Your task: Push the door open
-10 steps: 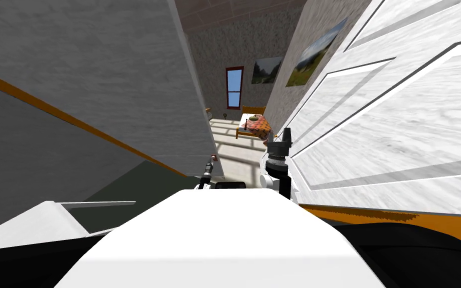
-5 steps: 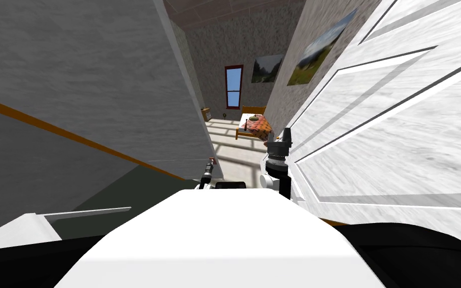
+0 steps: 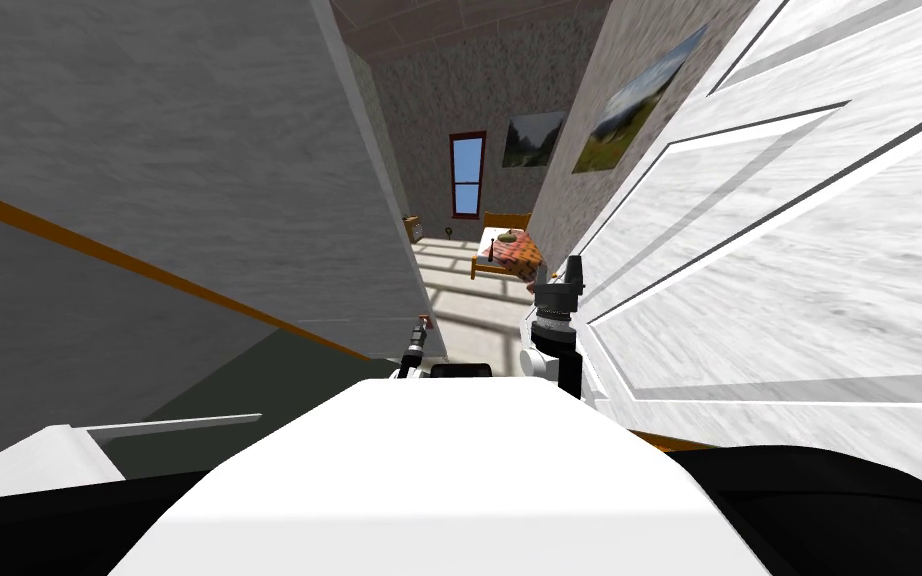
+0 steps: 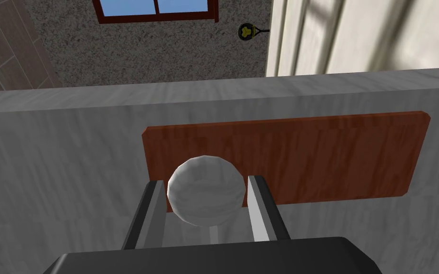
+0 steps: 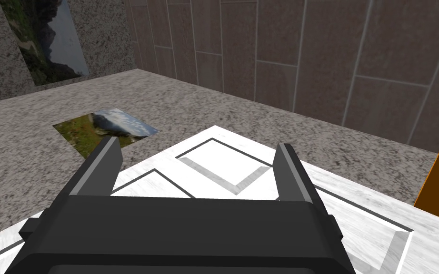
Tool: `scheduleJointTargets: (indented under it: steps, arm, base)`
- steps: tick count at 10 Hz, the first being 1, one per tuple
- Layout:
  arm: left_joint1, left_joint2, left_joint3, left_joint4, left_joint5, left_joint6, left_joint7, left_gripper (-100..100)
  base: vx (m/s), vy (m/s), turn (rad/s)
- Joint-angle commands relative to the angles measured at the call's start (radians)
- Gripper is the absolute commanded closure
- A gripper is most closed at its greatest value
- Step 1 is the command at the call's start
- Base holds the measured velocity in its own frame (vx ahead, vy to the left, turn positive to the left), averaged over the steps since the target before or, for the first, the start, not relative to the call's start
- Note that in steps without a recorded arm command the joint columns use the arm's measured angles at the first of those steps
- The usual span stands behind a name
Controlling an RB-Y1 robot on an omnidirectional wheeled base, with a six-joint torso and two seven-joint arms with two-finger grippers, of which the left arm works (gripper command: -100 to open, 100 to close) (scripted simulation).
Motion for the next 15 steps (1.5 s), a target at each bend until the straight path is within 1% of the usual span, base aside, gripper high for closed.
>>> scheduleJointTargets:
  steps: [1,5,7,9,10,11,12,13,15]
  arm:
    - [-0.003,0.009,0.014,0.002,0.006,0.001,-0.004,100]
    - [-0.01,0.024,0.044,0.008,0.021,0.003,-0.012,100]
    - [-0.015,0.033,0.069,0.013,0.032,0.006,-0.018,100]
    - [-0.015,0.033,0.069,0.013,0.032,0.006,-0.018,100]
    - [-0.02,0.038,0.091,0.017,0.043,0.007,-0.024,100]
    - [-0.02,0.038,0.091,0.017,0.043,0.007,-0.024,100]
    - [-0.024,0.041,0.109,0.02,0.051,0.009,-0.029,100]
    - [-0.015,0.034,0.096,0.014,0.05,0.008,-0.023,-100]
    - [-0.011,0.029,0.096,0.006,0.053,0.013,-0.021,-100]
  base:
    - [0.071,-0.026,0.028]
    - [0.169,-0.045,0.041]
    - [0.21,-0.055,0.061]
    - [0.106,-0.025,0.012]
    - [0.154,-0.014,0.08]
    - [0.147,-0.025,0.101]
    - [0.14,-0.029,0.084]
    - [-0.096,-0.07,0.075]
    - [-0.189,-0.091,0.041]
